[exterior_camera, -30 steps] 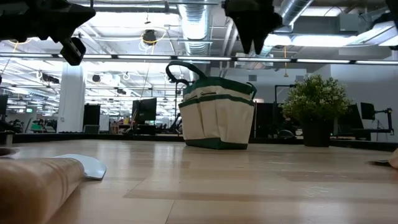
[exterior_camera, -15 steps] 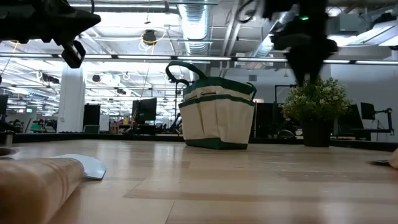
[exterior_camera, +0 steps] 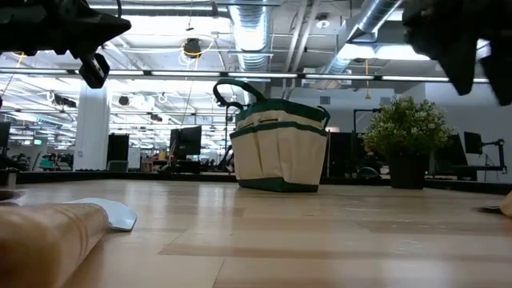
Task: Pick & Place Garden tools in Gardening bag
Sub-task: Put the brown trowel into the green gardening bag
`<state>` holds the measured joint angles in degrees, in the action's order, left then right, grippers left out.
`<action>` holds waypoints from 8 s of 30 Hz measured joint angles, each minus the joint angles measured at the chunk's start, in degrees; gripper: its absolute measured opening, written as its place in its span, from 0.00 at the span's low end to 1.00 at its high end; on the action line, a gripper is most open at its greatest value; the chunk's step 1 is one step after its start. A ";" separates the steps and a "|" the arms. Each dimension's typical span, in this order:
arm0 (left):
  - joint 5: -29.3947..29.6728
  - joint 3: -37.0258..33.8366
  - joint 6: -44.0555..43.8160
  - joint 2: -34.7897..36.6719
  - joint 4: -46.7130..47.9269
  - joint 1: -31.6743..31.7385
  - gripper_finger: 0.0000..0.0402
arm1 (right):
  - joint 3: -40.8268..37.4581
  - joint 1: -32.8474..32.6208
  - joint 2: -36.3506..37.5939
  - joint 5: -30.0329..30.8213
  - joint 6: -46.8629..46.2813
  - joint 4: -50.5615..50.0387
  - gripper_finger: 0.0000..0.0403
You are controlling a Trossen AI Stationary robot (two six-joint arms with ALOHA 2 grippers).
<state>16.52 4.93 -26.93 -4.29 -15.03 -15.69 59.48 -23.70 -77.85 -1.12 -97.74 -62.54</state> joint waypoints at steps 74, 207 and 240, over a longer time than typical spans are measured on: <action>4.91 0.00 -0.36 0.00 -2.03 0.03 0.02 | -18.53 -7.98 -10.46 9.59 -32.08 31.25 0.39; 36.00 0.00 -0.34 0.00 -19.30 0.03 0.02 | -29.03 44.08 0.60 33.10 76.81 108.97 0.00; 36.60 0.02 -0.36 -9.77 -26.05 0.01 0.02 | -28.13 46.19 -0.34 25.19 78.14 105.84 0.00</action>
<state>53.12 4.95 -27.29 -14.06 -41.08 -15.68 31.35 22.49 -78.19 24.07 -19.59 43.29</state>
